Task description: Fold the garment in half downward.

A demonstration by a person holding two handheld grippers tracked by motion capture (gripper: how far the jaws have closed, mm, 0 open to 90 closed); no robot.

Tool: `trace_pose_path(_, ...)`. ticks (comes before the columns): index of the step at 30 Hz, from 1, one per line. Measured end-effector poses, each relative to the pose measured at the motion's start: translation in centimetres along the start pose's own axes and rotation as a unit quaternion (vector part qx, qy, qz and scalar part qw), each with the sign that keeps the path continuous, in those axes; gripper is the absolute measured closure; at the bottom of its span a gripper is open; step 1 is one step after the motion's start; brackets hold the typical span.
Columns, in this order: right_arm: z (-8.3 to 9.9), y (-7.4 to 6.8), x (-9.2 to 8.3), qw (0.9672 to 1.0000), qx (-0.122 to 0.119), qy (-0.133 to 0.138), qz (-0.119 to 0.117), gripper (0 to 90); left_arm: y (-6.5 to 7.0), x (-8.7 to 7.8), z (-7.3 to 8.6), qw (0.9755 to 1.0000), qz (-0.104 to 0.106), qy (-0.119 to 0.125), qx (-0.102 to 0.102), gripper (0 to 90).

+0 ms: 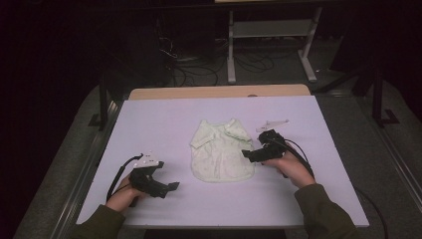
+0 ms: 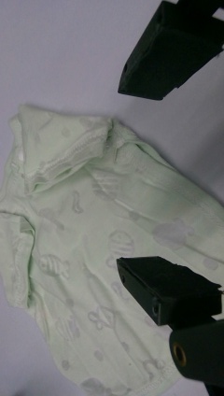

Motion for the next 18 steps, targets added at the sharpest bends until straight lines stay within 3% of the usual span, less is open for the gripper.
trace_pose_path(7, 0.5, -0.1, -0.6, 0.9998, 0.011, 0.012, 0.010, 13.1, 0.0, 0.0, 0.0, 1.0000, 0.000, 0.001, 0.000, 0.0)
trace_pose_path(13, 1.3, -0.4, -1.1, 0.9995, 0.018, 0.027, 0.000, 13.4, 0.1, 0.0, -0.1, 1.0000, 0.001, 0.001, 0.001, 0.0)
trace_pose_path(18, 2.6, -0.7, -1.4, 0.9995, 0.020, 0.022, 0.001, 13.7, 0.1, -0.1, -0.1, 1.0000, 0.002, 0.003, 0.000, 0.0)
Point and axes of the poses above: each handheld gripper's, and its own axes: x roughly forward along the jaws, z roughly out of its underside, y roughly to its right, the point moved 10 cm from there along x, roughly forward along the jaws, and after that the axes turned 11 degrees about -y, right-handed, at the moved point
